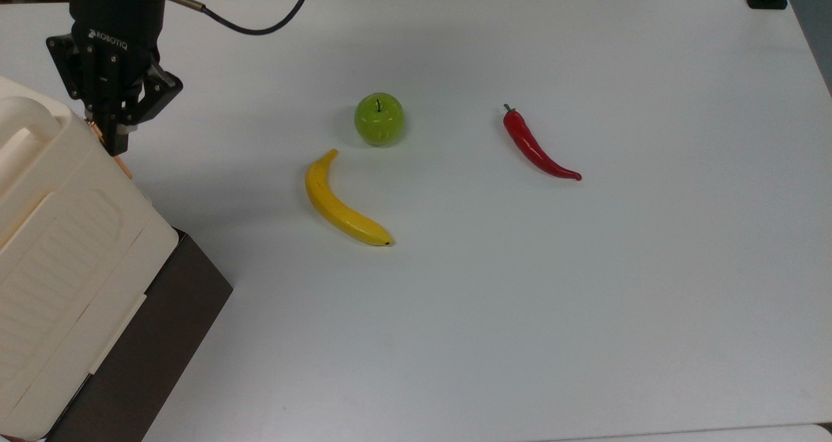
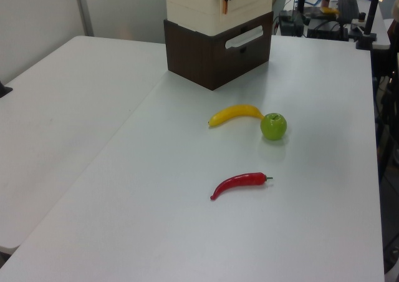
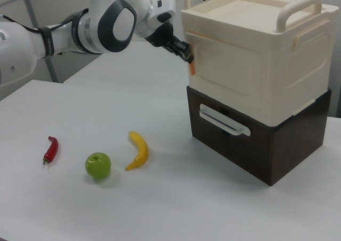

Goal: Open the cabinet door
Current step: 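Pull the handle outward, swinging the cabinet door open on its hinge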

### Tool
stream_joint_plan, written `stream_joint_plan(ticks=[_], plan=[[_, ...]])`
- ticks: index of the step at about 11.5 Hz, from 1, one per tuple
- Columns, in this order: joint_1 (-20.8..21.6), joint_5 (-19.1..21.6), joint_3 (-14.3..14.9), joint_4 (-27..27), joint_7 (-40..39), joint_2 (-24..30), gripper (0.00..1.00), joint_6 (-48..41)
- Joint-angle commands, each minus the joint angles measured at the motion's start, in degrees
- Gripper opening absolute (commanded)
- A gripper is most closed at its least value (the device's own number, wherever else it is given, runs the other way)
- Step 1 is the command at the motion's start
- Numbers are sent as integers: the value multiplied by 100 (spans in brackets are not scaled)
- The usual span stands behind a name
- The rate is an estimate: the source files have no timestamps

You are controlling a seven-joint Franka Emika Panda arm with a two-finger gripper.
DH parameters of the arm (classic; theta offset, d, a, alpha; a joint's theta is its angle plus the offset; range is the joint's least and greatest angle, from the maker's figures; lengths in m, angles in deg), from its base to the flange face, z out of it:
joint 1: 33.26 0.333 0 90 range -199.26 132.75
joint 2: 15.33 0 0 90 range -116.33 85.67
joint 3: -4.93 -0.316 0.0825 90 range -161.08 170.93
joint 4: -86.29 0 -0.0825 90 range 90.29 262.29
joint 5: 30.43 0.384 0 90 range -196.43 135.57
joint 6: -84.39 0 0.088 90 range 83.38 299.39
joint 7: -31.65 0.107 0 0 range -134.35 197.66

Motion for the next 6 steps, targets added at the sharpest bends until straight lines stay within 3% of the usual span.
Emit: stream_joint_plan(ticks=[1, 2, 3, 4, 5, 6], plan=[[96, -66, -45, 111, 122, 245, 9, -733], [96, -57, -54, 111, 122, 254, 10, -847], [96, -48, -54, 103, 122, 272, 17, -996], [96, -13, -62, 94, 122, 307, 42, -1180], [96, -4, -62, 102, 105, 368, 54, -1408], [96, 5, -62, 85, 104, 412, 77, -1715]])
